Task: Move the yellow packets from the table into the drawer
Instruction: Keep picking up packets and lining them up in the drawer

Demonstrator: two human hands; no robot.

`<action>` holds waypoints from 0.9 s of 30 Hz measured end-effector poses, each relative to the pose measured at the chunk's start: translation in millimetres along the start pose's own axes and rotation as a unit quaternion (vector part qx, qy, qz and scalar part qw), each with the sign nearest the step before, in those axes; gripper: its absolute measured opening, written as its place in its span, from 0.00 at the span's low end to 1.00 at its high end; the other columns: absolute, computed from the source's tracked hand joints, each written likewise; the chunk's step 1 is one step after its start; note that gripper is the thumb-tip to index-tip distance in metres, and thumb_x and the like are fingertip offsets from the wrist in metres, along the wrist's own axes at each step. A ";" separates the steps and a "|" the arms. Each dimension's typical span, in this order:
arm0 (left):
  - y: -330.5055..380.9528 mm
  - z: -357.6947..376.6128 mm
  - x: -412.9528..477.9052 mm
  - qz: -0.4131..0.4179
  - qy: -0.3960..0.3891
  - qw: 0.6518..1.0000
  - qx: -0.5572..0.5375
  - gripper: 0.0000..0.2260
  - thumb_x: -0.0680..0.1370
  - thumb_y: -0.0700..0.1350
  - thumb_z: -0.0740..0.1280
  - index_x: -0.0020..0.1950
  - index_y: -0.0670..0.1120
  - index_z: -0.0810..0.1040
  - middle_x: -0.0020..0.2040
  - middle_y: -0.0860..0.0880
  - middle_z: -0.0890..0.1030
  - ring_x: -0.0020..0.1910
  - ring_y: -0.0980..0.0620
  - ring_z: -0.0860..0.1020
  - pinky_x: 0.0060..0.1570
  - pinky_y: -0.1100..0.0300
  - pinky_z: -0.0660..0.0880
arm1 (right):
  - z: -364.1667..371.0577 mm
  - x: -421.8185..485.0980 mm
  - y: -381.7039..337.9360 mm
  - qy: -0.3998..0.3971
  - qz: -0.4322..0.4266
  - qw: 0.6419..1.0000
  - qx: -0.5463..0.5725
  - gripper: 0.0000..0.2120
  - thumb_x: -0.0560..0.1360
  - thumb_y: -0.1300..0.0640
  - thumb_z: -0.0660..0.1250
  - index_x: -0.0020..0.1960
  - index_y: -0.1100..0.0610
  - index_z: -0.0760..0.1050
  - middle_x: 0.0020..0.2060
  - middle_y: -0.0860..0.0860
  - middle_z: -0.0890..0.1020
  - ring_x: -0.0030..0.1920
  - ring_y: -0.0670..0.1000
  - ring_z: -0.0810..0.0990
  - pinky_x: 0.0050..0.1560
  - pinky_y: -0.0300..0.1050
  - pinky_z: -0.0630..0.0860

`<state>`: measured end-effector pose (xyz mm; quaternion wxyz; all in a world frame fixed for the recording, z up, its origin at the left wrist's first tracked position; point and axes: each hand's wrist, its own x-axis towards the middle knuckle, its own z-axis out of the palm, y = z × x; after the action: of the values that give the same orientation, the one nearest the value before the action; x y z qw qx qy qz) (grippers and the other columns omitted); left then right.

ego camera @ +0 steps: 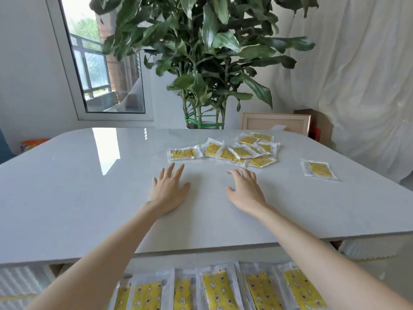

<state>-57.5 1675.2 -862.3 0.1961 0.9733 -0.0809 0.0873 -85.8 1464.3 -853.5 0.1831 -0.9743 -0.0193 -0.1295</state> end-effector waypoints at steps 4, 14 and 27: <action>2.7 10.6 40.6 0.001 0.008 1.000 0.012 0.27 0.80 0.56 0.55 0.78 0.54 0.50 0.79 0.51 0.46 0.77 0.44 0.45 0.73 0.43 0.48 | 18.5 42.0 0.1 0.024 -0.014 0.997 -0.073 0.26 0.80 0.53 0.57 0.76 0.52 0.57 0.77 0.54 0.54 0.76 0.56 0.49 0.76 0.50 0.48; -10.0 31.2 119.7 0.003 0.017 0.999 0.031 0.26 0.79 0.59 0.54 0.76 0.62 0.52 0.79 0.52 0.48 0.78 0.45 0.43 0.71 0.39 0.48 | 51.6 134.1 -1.8 0.013 -0.027 0.997 -0.077 0.26 0.80 0.50 0.54 0.77 0.48 0.55 0.78 0.53 0.52 0.78 0.56 0.46 0.77 0.53 0.44; -9.6 28.5 118.1 -0.011 0.001 0.998 0.058 0.22 0.79 0.60 0.49 0.74 0.63 0.58 0.78 0.53 0.55 0.77 0.52 0.51 0.72 0.42 0.47 | 53.5 143.2 -5.5 -0.086 0.015 0.994 -0.067 0.24 0.81 0.43 0.46 0.77 0.42 0.55 0.79 0.50 0.49 0.78 0.53 0.46 0.77 0.52 0.40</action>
<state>63.0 1658.2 -867.9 0.1405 0.9838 -0.0648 0.0909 65.1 1487.4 -862.5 0.1167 -0.9921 -0.0113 -0.0438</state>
